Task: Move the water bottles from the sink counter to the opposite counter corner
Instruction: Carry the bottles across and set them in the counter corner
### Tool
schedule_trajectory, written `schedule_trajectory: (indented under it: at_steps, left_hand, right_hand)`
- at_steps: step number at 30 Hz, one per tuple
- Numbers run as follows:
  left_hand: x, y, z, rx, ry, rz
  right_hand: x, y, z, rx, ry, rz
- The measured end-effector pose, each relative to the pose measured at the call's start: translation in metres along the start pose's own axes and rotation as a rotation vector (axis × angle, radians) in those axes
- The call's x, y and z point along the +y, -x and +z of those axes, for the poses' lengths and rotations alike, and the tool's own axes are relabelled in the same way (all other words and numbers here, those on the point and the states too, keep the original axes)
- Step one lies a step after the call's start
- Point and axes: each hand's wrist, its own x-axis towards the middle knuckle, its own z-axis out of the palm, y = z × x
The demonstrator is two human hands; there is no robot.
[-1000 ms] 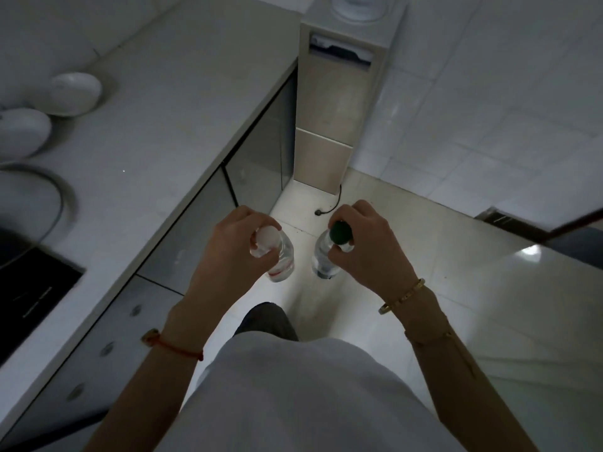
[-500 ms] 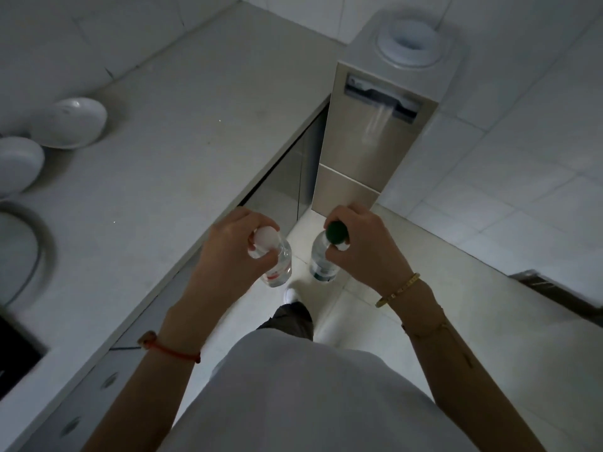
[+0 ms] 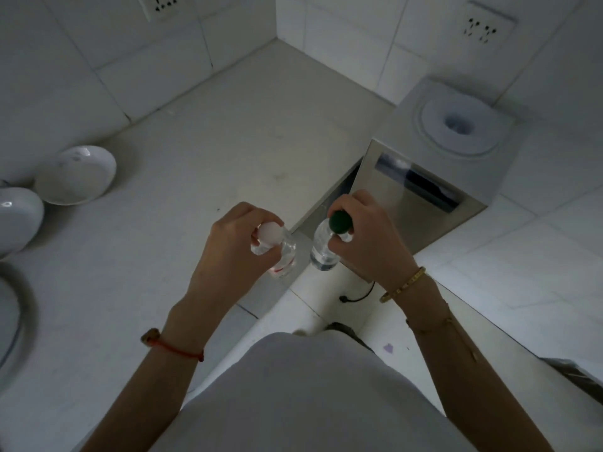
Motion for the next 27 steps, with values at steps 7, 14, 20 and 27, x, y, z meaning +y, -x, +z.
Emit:
schedule_trajectory:
  at_steps: [7, 14, 20, 27]
  left_hand:
    - [-0.005, -0.081, 0.008, 0.055, -0.013, -0.054]
    - [-0.006, -0.16, 0.017, 0.153, -0.021, -0.194]
    - [-0.005, -0.232, 0.026, 0.259, -0.017, -0.258]
    - [-0.025, -0.312, 0.035, 0.338, 0.002, -0.305]
  right_hand:
    - [0.03, -0.093, -0.01, -0.066, -0.023, -0.066]
    - [0.056, -0.189, -0.026, -0.159, -0.053, -0.17]
    - [0.076, -0.277, -0.037, -0.191, -0.048, -0.291]
    - [0.095, -0.372, -0.036, -0.191, -0.064, -0.329]
